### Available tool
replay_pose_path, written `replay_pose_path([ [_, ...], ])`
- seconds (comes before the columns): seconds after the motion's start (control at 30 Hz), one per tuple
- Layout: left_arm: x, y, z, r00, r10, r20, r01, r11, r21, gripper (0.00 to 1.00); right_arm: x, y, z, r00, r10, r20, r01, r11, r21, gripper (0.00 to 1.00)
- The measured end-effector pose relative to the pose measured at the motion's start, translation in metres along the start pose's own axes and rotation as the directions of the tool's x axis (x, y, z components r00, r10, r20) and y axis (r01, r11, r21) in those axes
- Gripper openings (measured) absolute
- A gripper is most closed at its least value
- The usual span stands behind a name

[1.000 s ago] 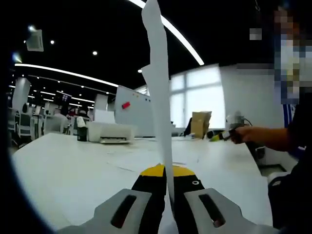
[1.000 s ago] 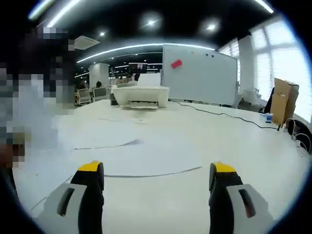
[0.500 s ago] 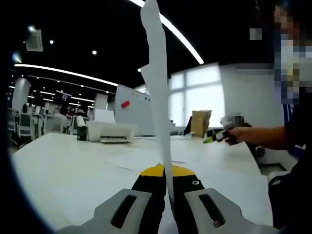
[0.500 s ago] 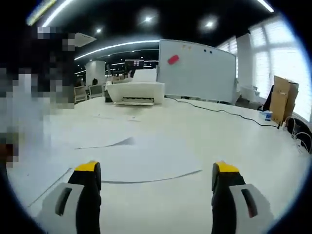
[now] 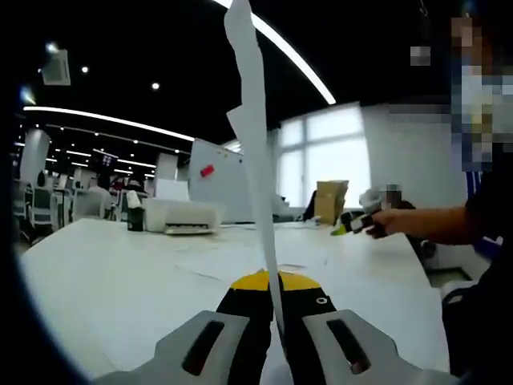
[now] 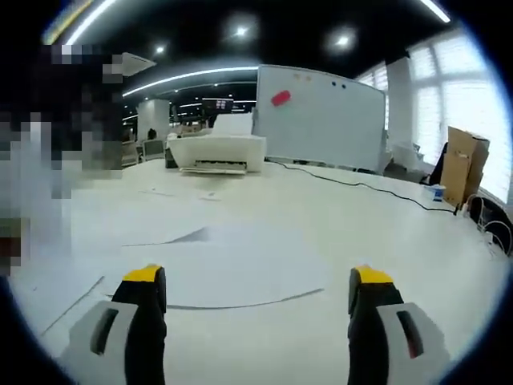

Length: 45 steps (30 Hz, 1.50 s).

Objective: Organize the stack of printing papers by aligning and flattening the scattered papers on the table

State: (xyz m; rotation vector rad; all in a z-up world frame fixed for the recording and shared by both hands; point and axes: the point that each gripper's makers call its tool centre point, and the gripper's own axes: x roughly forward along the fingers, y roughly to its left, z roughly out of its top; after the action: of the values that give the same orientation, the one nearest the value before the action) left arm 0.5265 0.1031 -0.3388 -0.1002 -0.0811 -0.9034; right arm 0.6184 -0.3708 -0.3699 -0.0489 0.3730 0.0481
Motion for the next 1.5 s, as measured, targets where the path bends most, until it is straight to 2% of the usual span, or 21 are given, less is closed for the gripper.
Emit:
replay_pose_path([
  [0.6, 0.001, -0.002, 0.000, 1.000, 0.001, -0.003, -0.001, 1.000, 0.001, 0.06, 0.023, -0.011, -0.010, 1.000, -0.010, -0.019, 0.010, 1.000, 0.006, 0.89],
  [0.77, 0.001, -0.002, -0.001, 1.000, -0.001, -0.009, 0.001, 1.000, 0.003, 0.06, 0.033, -0.004, -0.017, 0.999, 0.004, -0.033, -0.005, 1.000, -0.016, 0.89],
  [1.5, 0.003, -0.004, 0.000, 1.000, -0.008, -0.005, 0.008, 1.000, -0.002, 0.06, 0.061, -0.019, -0.036, 0.999, -0.022, -0.047, 0.024, 0.999, 0.028, 0.84],
])
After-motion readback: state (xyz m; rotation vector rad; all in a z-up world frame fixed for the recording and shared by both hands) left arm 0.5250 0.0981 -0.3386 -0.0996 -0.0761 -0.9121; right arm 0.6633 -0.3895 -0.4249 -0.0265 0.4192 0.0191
